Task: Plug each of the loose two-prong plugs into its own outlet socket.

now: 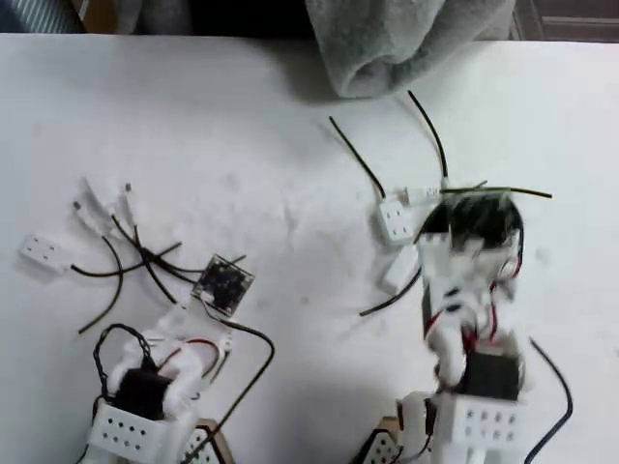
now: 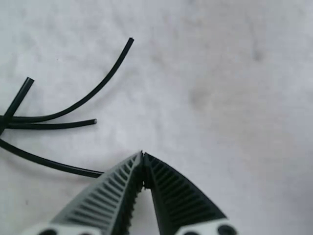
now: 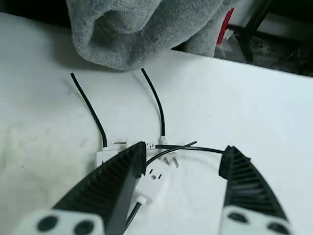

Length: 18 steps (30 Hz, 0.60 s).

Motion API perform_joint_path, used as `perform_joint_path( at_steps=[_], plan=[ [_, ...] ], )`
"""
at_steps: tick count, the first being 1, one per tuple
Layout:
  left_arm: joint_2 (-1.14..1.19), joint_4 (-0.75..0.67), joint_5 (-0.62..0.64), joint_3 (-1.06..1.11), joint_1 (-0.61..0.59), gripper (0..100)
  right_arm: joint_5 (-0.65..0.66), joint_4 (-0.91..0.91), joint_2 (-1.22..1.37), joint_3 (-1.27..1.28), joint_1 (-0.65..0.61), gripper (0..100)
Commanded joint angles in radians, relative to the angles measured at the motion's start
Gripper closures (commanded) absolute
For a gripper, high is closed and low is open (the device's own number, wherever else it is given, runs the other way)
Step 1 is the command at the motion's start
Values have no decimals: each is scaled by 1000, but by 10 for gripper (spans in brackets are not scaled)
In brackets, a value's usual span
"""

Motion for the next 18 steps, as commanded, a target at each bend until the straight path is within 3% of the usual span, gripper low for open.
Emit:
perform_joint_path(
  at_steps=[1,5,10,18],
  plan=[
    [-12,6,-9,-8,8,976,-140,171,352,-293,-85,747],
    [-12,6,-9,-8,8,976,-273,349,657,-471,-226,747],
    [-12,6,-9,-8,8,976,-350,372,924,-532,-354,747],
    [-12,6,-9,-8,8,976,-345,358,1101,-529,-288,747]
  ],
)
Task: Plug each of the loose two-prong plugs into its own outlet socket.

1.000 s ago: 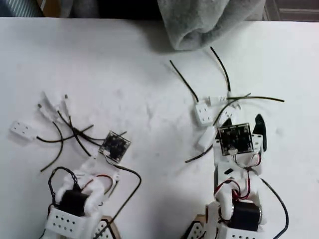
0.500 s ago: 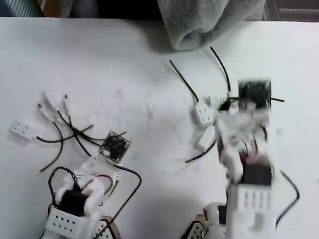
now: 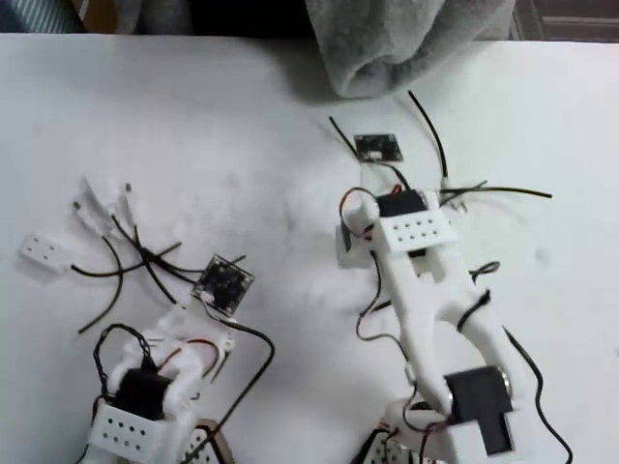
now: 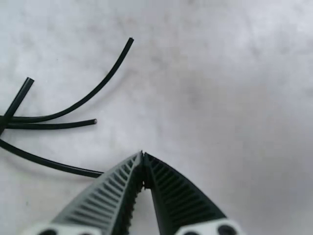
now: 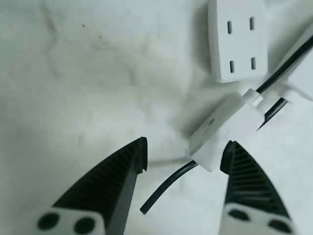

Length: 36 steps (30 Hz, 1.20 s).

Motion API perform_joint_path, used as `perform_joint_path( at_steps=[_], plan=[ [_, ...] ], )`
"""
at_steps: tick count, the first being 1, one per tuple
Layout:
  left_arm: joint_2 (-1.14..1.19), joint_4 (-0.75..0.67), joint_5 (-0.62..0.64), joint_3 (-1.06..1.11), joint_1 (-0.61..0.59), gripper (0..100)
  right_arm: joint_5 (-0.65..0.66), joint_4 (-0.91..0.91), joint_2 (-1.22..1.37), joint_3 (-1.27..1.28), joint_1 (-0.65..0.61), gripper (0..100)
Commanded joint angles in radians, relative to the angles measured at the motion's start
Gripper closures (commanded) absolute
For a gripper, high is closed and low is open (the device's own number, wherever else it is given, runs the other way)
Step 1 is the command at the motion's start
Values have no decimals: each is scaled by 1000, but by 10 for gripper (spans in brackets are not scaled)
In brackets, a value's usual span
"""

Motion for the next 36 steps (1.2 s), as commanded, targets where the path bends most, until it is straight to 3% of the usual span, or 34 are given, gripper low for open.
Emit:
perform_joint_path(
  at_steps=[1,11,18,25,29,36],
  plan=[
    [-12,6,-8,-8,8,976,-3,10,4,-49,70,747],
    [-12,6,-8,-8,8,976,41,-19,13,11,116,748],
    [-12,6,-8,-8,8,976,46,-222,15,152,114,893],
    [-12,6,-8,-8,8,976,49,-234,4,167,104,894],
    [-12,6,-8,-8,8,976,49,-137,4,61,18,894],
    [-12,6,-8,-8,8,976,49,50,12,-224,-252,892]
  ],
)
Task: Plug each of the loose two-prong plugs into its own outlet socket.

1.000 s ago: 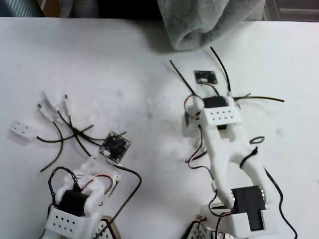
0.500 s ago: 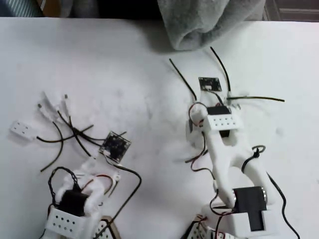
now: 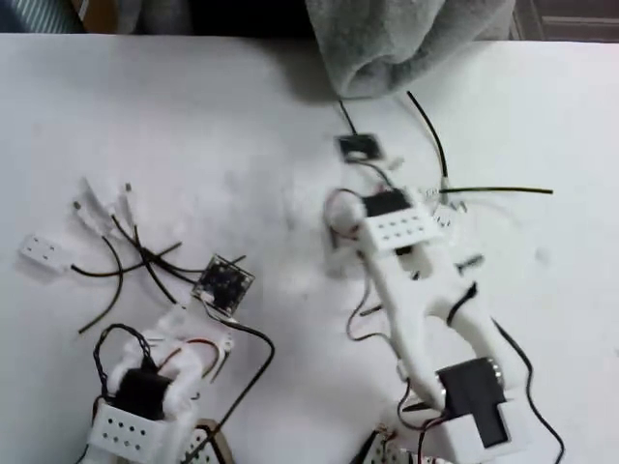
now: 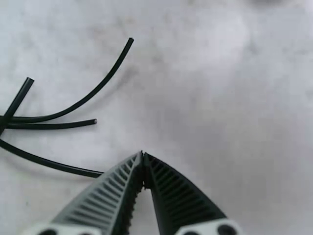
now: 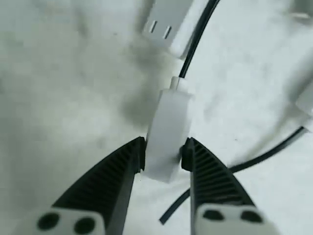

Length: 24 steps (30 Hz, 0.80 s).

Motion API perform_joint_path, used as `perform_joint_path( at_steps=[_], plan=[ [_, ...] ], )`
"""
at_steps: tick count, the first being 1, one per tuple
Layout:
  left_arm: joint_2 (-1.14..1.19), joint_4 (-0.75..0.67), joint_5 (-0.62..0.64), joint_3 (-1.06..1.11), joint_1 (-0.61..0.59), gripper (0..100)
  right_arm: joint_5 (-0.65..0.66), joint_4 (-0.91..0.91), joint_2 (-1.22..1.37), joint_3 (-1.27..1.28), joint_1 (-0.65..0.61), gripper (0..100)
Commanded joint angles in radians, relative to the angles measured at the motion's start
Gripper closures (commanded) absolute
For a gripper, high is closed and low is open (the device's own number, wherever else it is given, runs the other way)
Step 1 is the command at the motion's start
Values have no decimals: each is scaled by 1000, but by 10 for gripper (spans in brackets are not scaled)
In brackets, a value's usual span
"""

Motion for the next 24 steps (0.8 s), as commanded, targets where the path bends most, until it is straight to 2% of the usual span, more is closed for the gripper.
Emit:
perform_joint_path(
  at_steps=[1,7,14,20,24],
  plan=[
    [-12,6,-8,-8,8,976,12,61,-7,-157,-134,891],
    [-12,6,-8,-8,8,976,12,-27,48,-129,-220,890],
    [-12,6,-8,-8,8,976,12,-117,334,-117,-239,885],
    [-12,5,-8,-8,8,976,11,-42,389,-195,-222,708],
    [-12,5,-8,-8,8,976,12,30,311,-258,-189,704]
  ],
)
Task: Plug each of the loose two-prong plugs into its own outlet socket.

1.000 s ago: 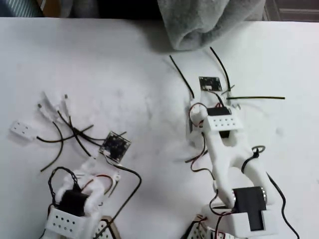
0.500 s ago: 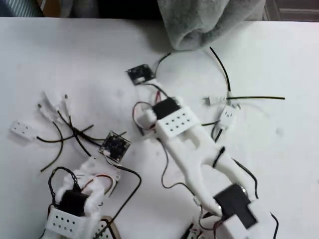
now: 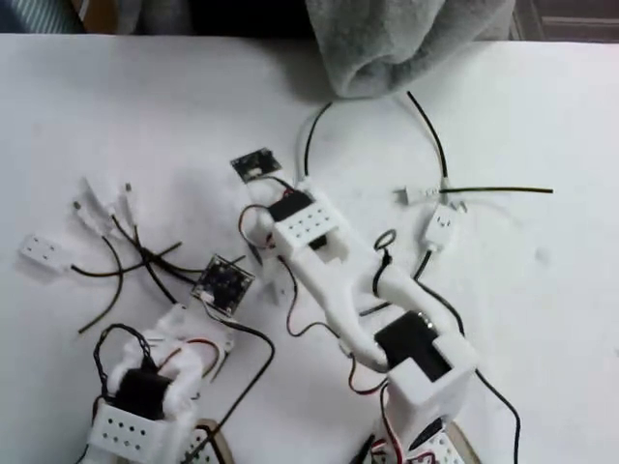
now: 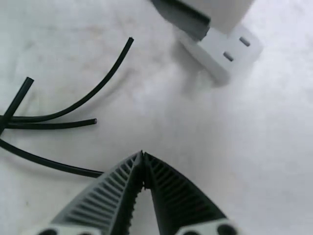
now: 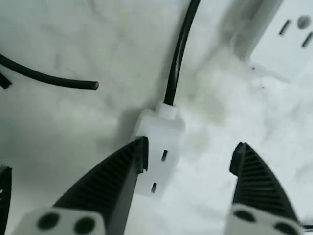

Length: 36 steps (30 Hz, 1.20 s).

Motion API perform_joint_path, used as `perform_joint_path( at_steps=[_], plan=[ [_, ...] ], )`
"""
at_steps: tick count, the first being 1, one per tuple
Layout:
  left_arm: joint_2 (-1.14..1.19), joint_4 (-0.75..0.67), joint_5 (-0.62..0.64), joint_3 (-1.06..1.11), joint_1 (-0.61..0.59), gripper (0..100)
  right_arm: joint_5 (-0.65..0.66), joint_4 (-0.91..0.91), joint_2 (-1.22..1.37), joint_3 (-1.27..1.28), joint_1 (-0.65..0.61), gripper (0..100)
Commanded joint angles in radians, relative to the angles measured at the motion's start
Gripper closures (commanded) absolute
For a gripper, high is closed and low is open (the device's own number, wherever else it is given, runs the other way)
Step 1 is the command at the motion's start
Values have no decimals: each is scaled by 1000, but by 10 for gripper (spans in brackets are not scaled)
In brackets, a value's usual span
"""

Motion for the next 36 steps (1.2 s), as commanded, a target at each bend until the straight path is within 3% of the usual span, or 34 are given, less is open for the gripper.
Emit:
perform_joint_path(
  at_steps=[1,6,12,18,23,28,36],
  plan=[
    [-12,5,-8,-8,8,976,11,67,-90,-55,42,705],
    [-12,5,-8,-8,8,976,11,113,-255,-104,142,705],
    [-12,5,-6,-8,15,976,9,120,-354,-23,352,705],
    [-12,9,-8,-8,-1,976,9,-117,-272,242,472,705],
    [-15,-72,-18,-43,-240,976,9,-331,-206,368,475,727],
    [-15,-281,-219,-141,-572,976,9,-335,-209,368,484,772],
    [-8,-589,-176,-189,-816,972,9,-357,-206,371,484,783]
  ],
)
